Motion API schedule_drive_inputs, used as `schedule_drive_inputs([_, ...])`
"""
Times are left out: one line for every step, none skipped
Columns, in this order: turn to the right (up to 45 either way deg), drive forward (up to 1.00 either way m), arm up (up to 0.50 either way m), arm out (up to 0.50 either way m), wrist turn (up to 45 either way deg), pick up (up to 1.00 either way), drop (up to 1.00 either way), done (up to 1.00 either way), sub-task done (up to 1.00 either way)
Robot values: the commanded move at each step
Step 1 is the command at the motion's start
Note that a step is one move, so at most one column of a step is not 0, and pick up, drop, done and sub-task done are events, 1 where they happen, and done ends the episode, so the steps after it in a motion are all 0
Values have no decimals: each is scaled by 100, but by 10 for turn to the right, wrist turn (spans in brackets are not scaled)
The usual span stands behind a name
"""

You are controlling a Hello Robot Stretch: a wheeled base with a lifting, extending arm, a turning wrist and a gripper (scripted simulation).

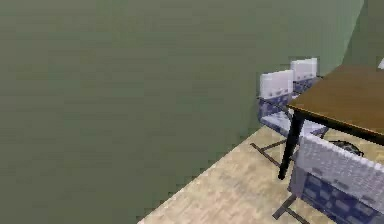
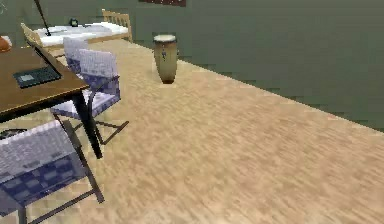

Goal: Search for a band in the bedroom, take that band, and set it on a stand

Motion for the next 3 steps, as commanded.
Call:
schedule_drive_inputs([-360, 0, 0, 0, 0, 0, 0, 0, 0])
schedule_drive_inputs([0, 25, 0, 0, 0, 0, 0, 0, 0])
schedule_drive_inputs([450, 0, 0, 0, 0, 0, 0, 0, 0])
